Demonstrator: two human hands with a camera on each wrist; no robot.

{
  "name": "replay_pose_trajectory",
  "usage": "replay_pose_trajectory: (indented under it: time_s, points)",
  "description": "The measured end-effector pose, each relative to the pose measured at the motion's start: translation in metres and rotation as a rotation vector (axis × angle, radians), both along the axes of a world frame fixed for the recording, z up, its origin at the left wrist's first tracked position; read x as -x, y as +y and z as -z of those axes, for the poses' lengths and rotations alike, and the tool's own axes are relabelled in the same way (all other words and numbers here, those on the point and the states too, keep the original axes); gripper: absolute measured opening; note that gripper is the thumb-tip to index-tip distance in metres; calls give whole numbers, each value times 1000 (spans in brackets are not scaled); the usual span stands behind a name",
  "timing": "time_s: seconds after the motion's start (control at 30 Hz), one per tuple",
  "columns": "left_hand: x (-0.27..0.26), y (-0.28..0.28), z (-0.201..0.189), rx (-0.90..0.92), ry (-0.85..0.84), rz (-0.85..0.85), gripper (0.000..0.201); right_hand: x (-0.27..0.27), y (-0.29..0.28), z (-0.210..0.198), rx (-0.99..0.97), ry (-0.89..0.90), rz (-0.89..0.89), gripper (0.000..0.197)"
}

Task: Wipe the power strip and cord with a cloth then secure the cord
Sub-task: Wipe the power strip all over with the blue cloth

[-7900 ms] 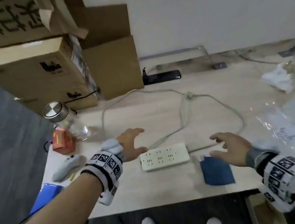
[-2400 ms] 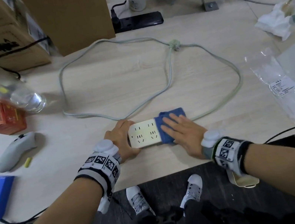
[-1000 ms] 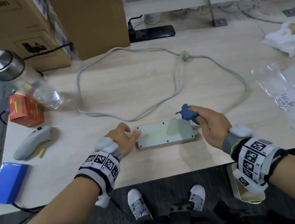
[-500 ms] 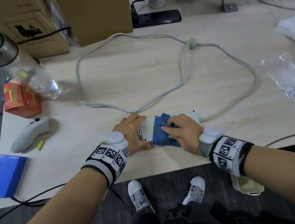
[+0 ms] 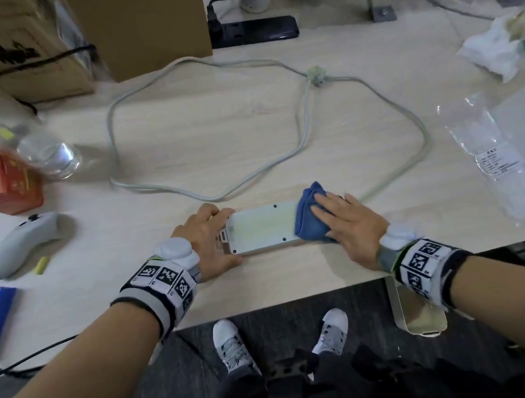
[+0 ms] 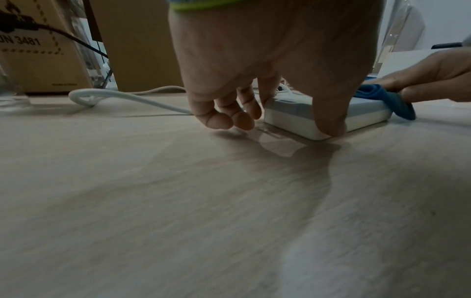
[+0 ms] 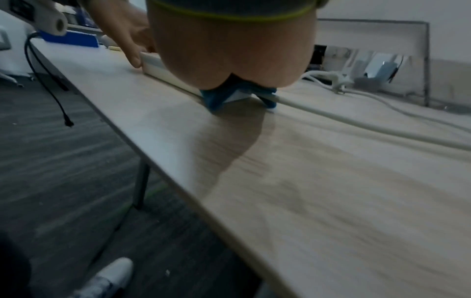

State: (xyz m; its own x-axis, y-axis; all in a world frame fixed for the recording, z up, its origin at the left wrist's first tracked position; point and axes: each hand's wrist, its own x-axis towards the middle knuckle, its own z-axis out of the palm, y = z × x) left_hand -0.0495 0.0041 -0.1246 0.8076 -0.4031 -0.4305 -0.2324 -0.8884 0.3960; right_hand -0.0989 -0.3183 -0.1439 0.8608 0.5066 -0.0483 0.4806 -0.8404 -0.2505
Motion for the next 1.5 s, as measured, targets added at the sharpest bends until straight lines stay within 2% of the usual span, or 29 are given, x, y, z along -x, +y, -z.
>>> replay_pose_trajectory:
  time_s: [0.1, 0.23, 0.33, 0.43, 0.57, 0.63, 0.73, 0.83, 0.93, 1.0, 1.07, 1.13, 1.2, 1.27, 1.33, 1.5]
  points:
    - [0, -2, -1, -35, -2, 11, 85, 3, 36, 4, 29, 13, 28, 54]
    - [1, -6, 1, -39, 6, -13, 78, 0, 101, 12, -30, 34, -87, 61]
    - [2, -5, 7, -45, 18, 3, 81, -5, 127, 7, -60, 81, -165, 61]
    - [4, -3, 4, -9, -11, -35, 80, -9, 98, 0, -23, 108, -173, 58]
    - [2, -3, -1, -30, 9, -22, 83, -5, 19, -2, 28, 121, -17, 56]
    - [1, -4, 0, -33, 15, -14, 84, 0, 2, -3, 74, 96, -5, 55]
    - [1, -6, 1, -33, 19, -9, 84, 6, 32, -3, 32, 37, -60, 53]
    - [3, -7, 0, -3, -5, -39, 78, 6, 96, -4, 66, 90, -89, 60]
    - [5, -7, 2, 11, -4, -28, 81, -2, 132, -5, -12, 142, -172, 63]
    - [5, -6, 2, 20, -6, -26, 78, -7, 123, -7, -36, 159, -200, 60]
    - [4, -4, 1, 25, -6, -39, 75, -8, 94, -12, -23, 162, -151, 55]
    - [3, -4, 0, 0, 11, -28, 79, -4, 55, -12, -8, 130, -88, 49]
    - [2, -5, 0, -8, 21, -17, 83, 1, 20, -11, 22, 91, -55, 52]
    - [1, -5, 1, -5, 24, -20, 84, 5, 9, -8, 40, 53, -53, 50]
    - [2, -5, 2, -3, 19, -22, 84, 7, 25, -6, 3, 33, -79, 52]
    - [5, -6, 5, 43, 0, -54, 77, -3, 107, -1, -75, 86, -152, 62]
